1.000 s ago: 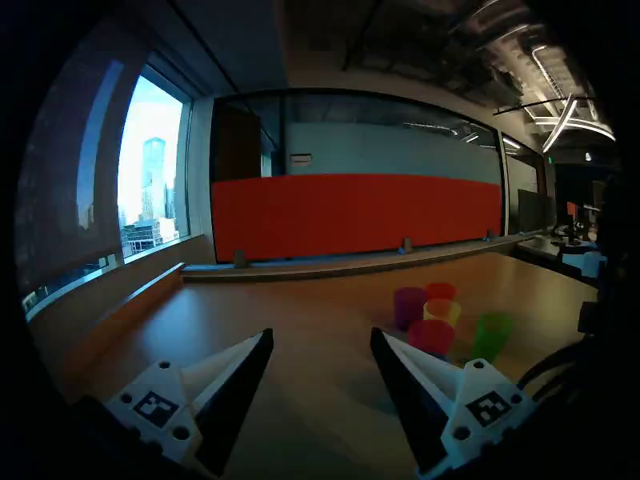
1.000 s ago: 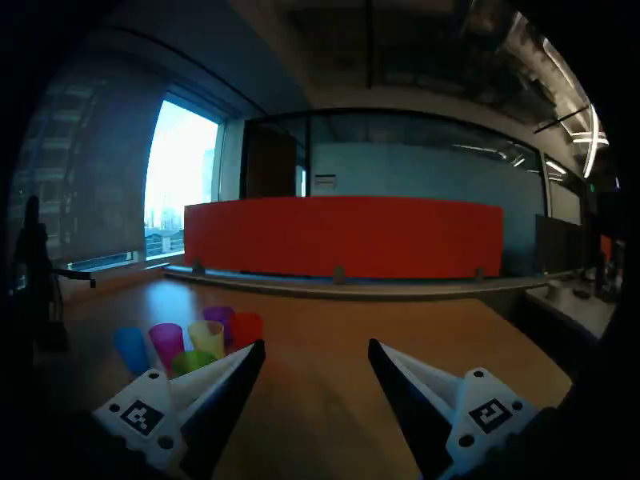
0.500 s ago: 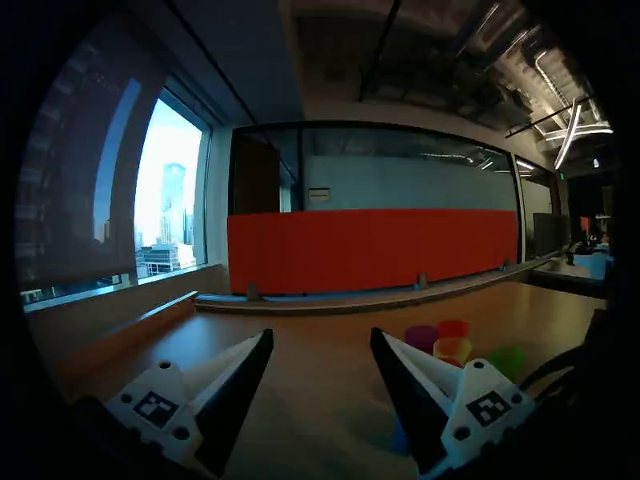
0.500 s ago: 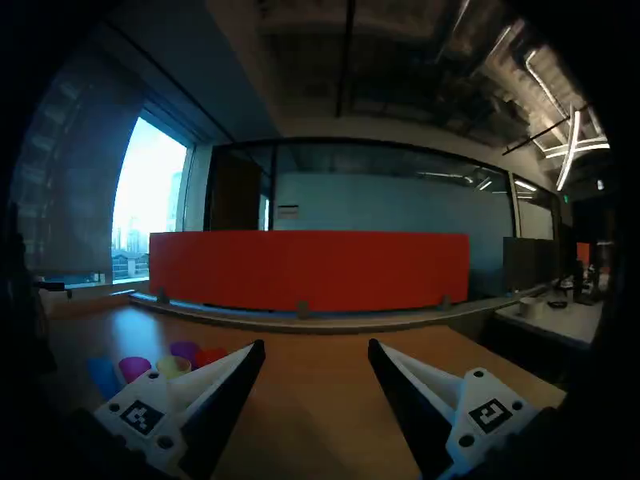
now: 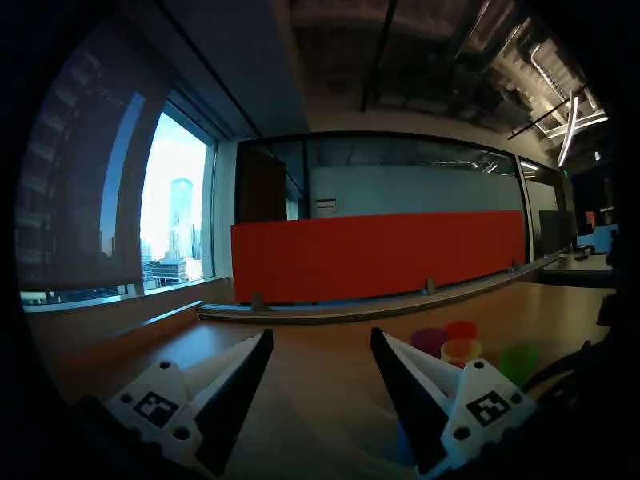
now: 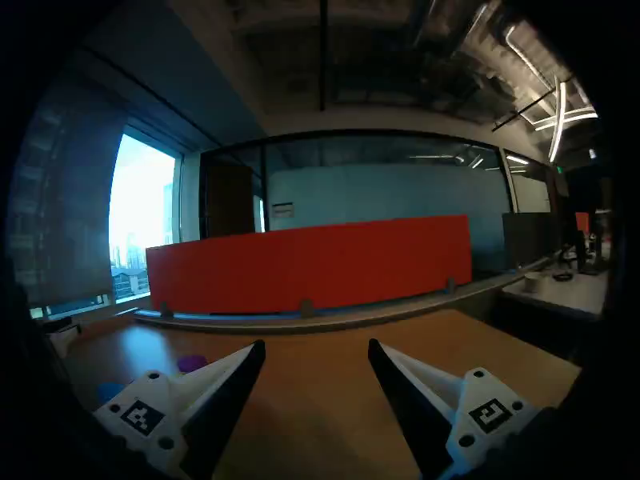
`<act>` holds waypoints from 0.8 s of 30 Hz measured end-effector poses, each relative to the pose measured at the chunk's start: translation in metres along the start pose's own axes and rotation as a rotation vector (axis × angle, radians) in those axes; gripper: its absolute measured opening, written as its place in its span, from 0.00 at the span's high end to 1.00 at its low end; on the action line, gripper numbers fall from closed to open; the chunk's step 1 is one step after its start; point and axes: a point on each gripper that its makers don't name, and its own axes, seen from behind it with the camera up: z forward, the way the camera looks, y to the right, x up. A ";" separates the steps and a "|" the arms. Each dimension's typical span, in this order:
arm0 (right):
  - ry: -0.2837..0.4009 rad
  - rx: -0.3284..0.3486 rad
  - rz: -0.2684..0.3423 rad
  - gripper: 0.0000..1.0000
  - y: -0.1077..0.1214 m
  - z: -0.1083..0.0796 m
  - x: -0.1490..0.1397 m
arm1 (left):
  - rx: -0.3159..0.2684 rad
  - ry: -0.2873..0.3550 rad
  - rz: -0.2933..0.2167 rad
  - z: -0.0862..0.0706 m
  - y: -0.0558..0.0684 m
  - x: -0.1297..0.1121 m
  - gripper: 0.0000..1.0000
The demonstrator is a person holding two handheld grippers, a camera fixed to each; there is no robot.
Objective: Pour water
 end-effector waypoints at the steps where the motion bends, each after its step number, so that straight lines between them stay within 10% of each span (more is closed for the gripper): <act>1: 0.000 -0.004 -0.004 0.00 0.001 0.000 -0.001 | 0.002 0.000 -0.003 0.001 -0.001 -0.002 0.10; 24: -0.031 -0.014 -0.039 0.00 -0.005 0.000 -0.011 | 0.032 -0.014 -0.057 0.013 -0.021 -0.040 0.10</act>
